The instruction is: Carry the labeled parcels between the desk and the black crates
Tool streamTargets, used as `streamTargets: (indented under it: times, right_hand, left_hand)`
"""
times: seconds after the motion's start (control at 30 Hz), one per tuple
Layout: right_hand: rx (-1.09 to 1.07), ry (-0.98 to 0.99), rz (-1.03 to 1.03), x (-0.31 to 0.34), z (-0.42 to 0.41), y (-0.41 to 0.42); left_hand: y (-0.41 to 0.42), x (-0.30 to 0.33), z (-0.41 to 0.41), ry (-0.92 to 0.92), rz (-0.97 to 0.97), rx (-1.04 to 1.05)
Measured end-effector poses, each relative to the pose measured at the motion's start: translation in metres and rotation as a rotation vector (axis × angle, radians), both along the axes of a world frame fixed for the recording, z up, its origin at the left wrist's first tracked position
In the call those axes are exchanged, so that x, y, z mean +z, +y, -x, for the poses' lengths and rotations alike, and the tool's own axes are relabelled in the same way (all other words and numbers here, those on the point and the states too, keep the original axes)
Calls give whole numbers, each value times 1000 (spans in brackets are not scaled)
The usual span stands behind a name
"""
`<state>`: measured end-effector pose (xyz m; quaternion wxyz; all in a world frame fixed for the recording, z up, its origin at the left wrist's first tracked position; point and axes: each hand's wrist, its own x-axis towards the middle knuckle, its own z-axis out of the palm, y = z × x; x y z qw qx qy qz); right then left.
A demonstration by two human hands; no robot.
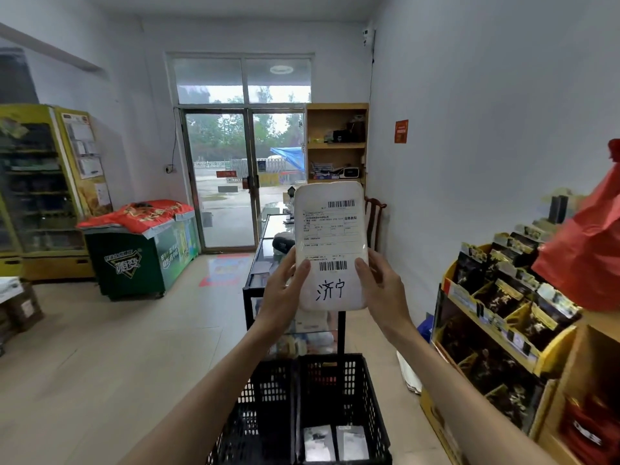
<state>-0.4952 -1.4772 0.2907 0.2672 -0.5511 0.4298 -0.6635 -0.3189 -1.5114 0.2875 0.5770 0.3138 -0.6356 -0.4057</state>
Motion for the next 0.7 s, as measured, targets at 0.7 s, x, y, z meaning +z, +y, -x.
streamTargets:
  times: [0.7]
  right_hand:
    - [-4, 14, -85, -37, 32, -204]
  left_hand:
    - [-201, -35, 33, -6, -46, -8]
